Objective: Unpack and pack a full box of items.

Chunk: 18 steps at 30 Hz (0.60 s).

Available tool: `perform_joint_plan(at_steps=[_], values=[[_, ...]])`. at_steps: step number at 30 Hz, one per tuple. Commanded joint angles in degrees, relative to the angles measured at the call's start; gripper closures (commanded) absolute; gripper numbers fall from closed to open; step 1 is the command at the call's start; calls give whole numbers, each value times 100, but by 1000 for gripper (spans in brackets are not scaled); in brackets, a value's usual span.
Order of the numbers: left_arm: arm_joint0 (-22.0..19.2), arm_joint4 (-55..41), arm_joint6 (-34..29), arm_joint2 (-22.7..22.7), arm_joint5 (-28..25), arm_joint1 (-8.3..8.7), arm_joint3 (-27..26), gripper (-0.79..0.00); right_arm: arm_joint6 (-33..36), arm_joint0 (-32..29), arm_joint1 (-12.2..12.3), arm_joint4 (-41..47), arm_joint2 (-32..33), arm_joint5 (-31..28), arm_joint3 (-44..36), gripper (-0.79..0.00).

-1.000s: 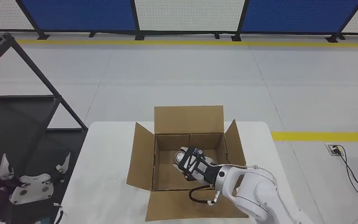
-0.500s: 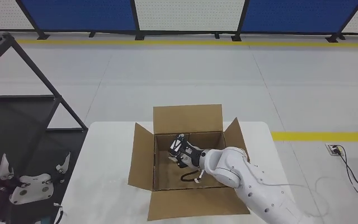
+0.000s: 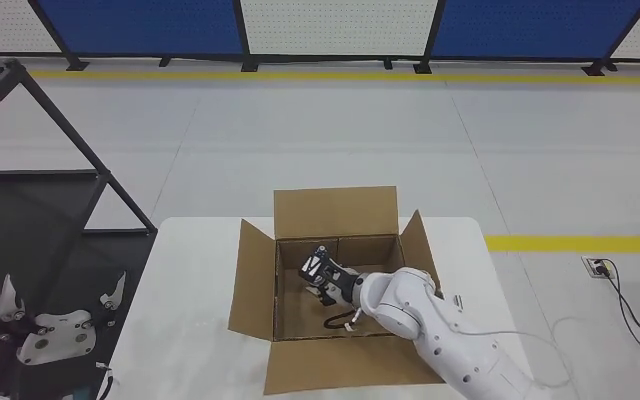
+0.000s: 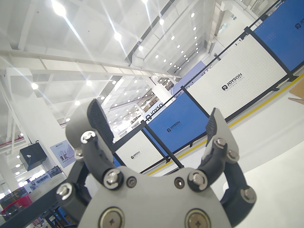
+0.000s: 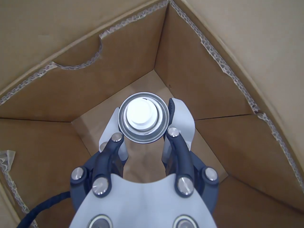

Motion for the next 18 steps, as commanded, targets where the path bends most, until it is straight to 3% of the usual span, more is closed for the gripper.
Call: perform_joint_plan(at_steps=[1,18], values=[[0,0,0,0,0,0,0,-785,-3,-23,-18,8,9,-12,38,0],[0,0,0,0,0,0,0,-785,55,175,-351,-47,-222,26,707,0]])
